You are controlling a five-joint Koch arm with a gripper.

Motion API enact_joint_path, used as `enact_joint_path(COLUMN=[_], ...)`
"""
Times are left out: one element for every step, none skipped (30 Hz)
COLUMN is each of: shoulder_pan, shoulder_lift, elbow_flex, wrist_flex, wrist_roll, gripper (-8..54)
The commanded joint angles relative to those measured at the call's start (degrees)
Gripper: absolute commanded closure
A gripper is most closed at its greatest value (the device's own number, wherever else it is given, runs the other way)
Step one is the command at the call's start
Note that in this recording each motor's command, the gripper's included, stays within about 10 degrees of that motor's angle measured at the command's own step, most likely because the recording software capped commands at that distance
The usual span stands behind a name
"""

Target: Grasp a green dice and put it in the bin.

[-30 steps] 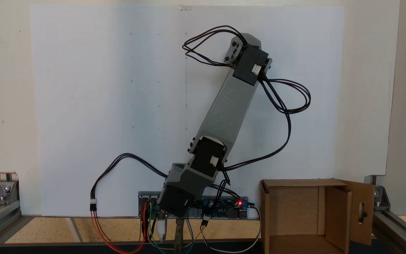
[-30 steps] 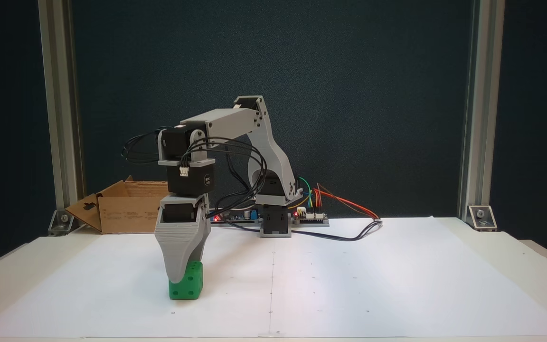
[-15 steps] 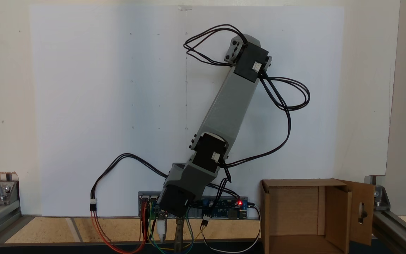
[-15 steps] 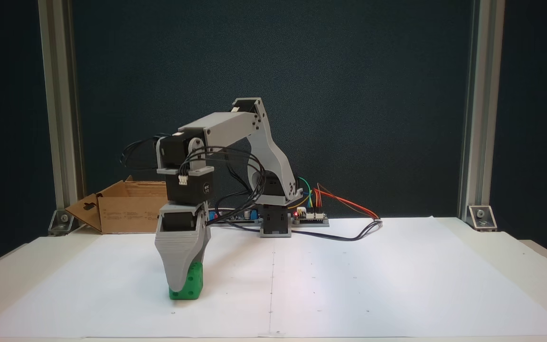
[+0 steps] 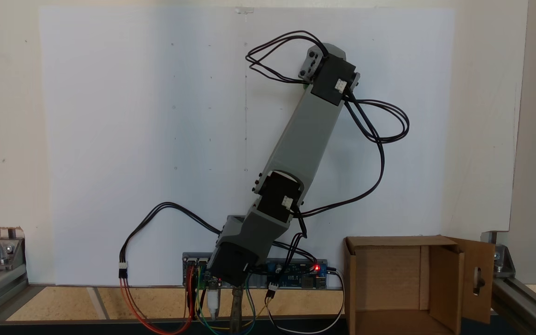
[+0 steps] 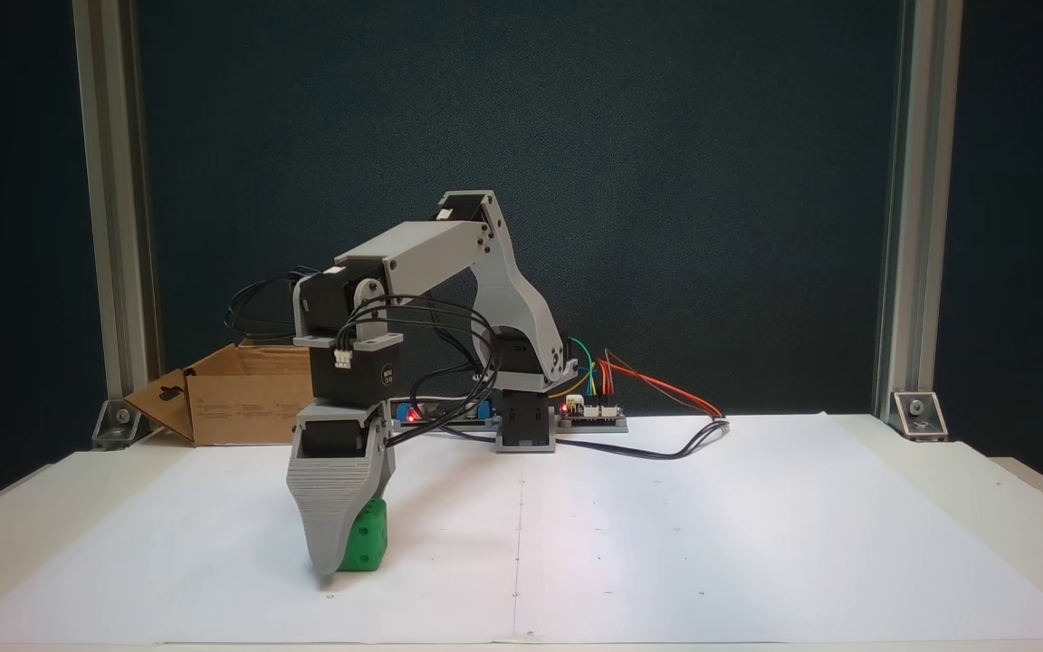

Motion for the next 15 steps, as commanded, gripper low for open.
enact_joint_path(shoulder_pan=[-0.1, 0.0, 0.0, 0.0, 0.0, 0.0, 0.0, 0.0, 0.0, 0.0, 0.0, 0.0, 0.0, 0.0, 0.0], shoulder_lift=[0.9, 0.9, 0.9, 0.9, 0.9, 0.8, 0.7, 0.7, 0.7, 0.6, 0.6, 0.6, 0.5, 0.4, 0.3], elbow_flex=[-3.3, -3.3, -3.3, -3.3, -3.3, -3.3, -3.3, -3.3, -3.3, -3.3, -3.3, -3.3, -3.2, -3.3, -3.3], wrist_flex=[-0.2, -0.2, -0.2, -0.2, -0.2, -0.2, -0.2, -0.2, -0.2, -0.2, -0.2, -0.2, -0.2, -0.2, -0.2], wrist_roll=[3.0, 3.0, 3.0, 3.0, 3.0, 3.0, 3.0, 3.0, 3.0, 3.0, 3.0, 3.0, 3.0, 3.0, 3.0], gripper=[5.0, 6.9, 7.5, 7.5, 7.5, 7.6, 8.8, 10.1, 11.2, 11.4, 11.4, 11.4, 11.4, 11.4, 11.4])
